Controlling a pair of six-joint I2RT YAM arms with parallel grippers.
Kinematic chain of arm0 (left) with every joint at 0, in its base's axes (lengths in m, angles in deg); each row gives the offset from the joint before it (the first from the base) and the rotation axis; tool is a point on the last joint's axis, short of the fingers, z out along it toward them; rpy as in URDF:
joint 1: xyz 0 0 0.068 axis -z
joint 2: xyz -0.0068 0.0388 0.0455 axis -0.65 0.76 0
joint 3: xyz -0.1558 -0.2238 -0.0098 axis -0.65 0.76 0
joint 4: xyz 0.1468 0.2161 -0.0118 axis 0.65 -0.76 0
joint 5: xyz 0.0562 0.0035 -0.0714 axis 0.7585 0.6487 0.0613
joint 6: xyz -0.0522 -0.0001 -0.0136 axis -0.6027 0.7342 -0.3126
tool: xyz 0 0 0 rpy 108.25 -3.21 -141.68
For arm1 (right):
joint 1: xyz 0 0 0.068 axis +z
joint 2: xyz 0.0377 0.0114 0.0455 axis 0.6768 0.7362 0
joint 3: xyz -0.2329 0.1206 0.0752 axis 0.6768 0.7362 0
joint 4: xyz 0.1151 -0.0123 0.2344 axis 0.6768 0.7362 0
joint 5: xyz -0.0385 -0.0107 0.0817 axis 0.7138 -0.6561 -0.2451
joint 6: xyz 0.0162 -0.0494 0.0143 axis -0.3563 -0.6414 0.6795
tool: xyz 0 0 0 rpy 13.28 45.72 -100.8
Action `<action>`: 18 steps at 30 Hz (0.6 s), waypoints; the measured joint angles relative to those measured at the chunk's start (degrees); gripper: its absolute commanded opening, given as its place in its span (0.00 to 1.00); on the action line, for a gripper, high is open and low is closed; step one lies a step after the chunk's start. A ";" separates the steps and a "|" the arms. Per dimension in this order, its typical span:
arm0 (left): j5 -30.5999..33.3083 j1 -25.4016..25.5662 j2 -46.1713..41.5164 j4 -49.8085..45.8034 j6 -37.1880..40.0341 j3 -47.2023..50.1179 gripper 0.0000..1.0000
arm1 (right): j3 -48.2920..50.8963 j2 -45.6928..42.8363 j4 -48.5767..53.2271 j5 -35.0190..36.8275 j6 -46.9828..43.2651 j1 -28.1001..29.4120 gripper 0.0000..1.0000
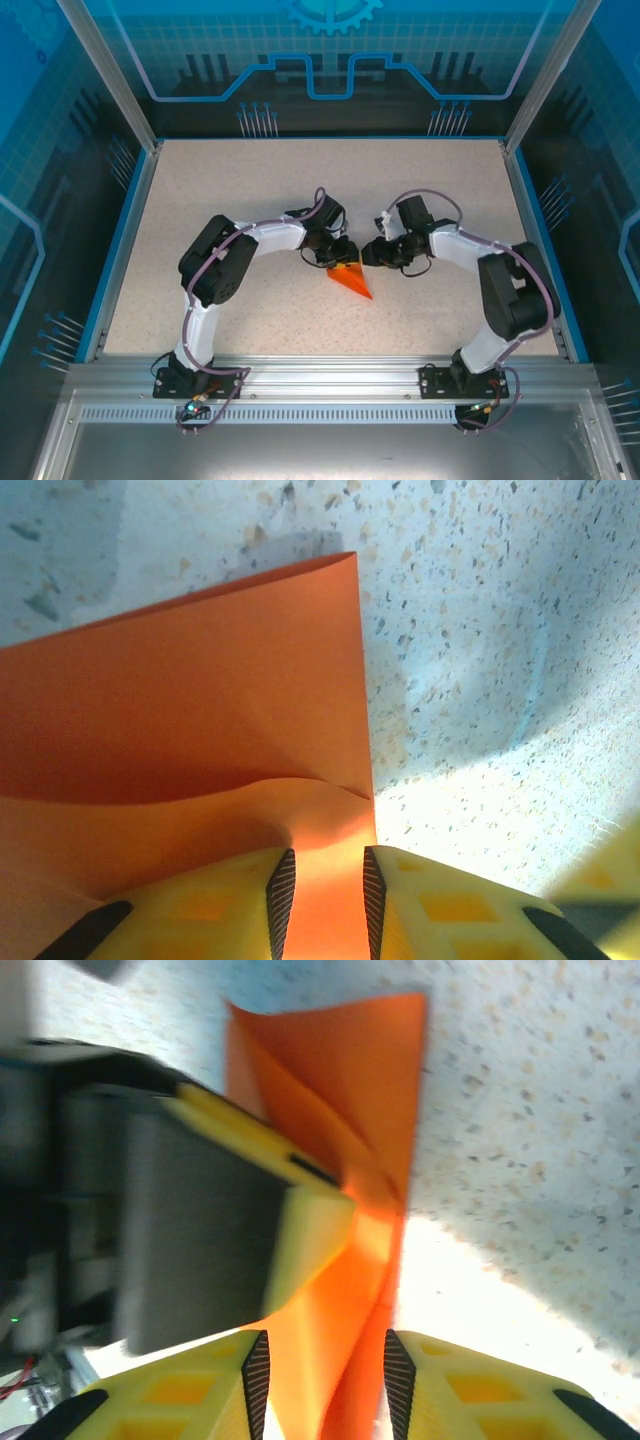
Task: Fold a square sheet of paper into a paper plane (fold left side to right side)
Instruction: Fourth fold the wing at the center of the table.
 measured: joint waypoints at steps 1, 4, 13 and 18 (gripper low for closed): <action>0.00 0.00 0.00 0.04 0.00 0.00 0.31 | 0.57 -1.66 -0.04 -0.83 -0.17 0.02 0.37; 0.00 0.00 0.00 0.04 0.02 0.00 0.31 | 3.30 -4.44 -0.37 -4.20 -0.07 0.39 0.35; 0.00 0.00 -0.04 0.13 0.00 0.07 0.31 | 5.86 -0.02 -2.29 -9.14 1.38 4.46 0.33; 0.02 0.00 -0.09 0.15 0.02 0.11 0.31 | 5.95 2.36 -2.34 -8.83 1.33 5.03 0.33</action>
